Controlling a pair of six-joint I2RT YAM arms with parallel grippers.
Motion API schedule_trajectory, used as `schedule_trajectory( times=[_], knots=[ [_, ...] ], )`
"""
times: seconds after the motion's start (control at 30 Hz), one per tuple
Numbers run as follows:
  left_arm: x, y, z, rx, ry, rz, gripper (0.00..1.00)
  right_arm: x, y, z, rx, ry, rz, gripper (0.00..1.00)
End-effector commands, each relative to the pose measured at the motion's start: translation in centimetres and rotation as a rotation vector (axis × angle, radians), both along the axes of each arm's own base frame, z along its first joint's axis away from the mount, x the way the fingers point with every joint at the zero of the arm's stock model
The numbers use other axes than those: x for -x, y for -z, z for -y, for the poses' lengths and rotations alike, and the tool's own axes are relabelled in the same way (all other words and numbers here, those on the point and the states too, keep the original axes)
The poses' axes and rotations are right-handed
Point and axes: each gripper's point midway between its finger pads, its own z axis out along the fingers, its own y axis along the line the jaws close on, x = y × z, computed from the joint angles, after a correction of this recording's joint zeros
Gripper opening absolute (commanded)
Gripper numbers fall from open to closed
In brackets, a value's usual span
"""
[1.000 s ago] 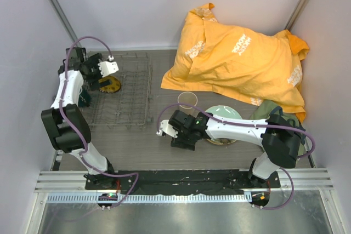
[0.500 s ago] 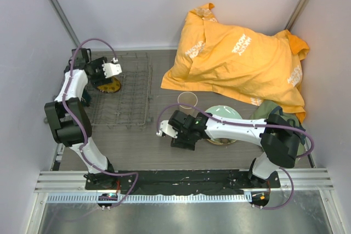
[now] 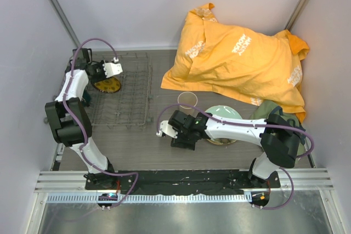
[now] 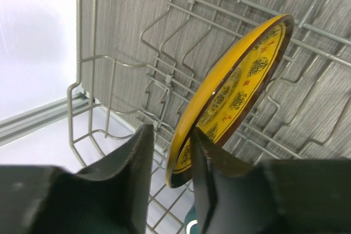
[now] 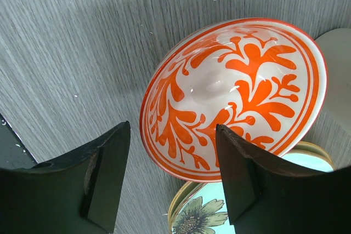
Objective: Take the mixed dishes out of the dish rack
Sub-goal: Pick up the plate from the dish rack.
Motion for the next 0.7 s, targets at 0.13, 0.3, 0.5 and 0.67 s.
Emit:
schedule_trajectory(
  times=[0.13,0.3,0.5,0.67],
  knots=[
    [0.2,-1.0,0.1,0.008,-0.017,0.009,0.18,-0.2,-1.1,-1.0,-0.047,-0.014,0.021,0.67],
    [0.1,-2.2,-0.2,0.019,-0.058,0.027,0.06,-0.3,-1.3,-0.9,-0.048,-0.010,0.025,0.66],
    [0.0,-4.6,-0.1,0.058,-0.105,0.067,0.00,-0.3,-1.7,-1.0,-0.061,-0.011,0.030,0.66],
    [0.4,-7.7,0.6,0.087,-0.090,0.120,0.00,-0.1,-1.8,-0.9,-0.067,-0.012,0.026,0.66]
  ],
)
